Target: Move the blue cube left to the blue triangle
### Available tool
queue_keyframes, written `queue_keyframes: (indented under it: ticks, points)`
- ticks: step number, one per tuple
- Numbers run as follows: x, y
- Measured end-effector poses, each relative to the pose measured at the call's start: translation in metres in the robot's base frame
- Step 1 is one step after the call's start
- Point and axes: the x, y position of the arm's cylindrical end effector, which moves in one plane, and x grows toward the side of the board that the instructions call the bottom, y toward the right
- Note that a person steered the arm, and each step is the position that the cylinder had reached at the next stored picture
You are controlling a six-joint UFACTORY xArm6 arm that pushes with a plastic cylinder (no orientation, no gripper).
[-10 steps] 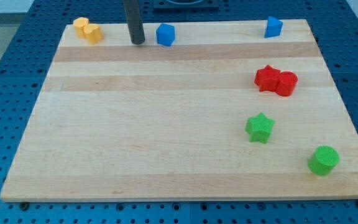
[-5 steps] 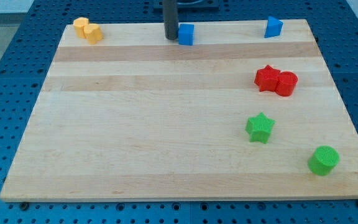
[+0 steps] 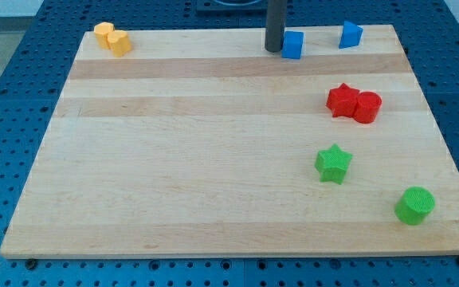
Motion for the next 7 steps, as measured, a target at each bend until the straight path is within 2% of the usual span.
queue_keyframes:
  ticks: [3,7]
  points:
    - [0.007,0.049]
    - [0.003,0.078]
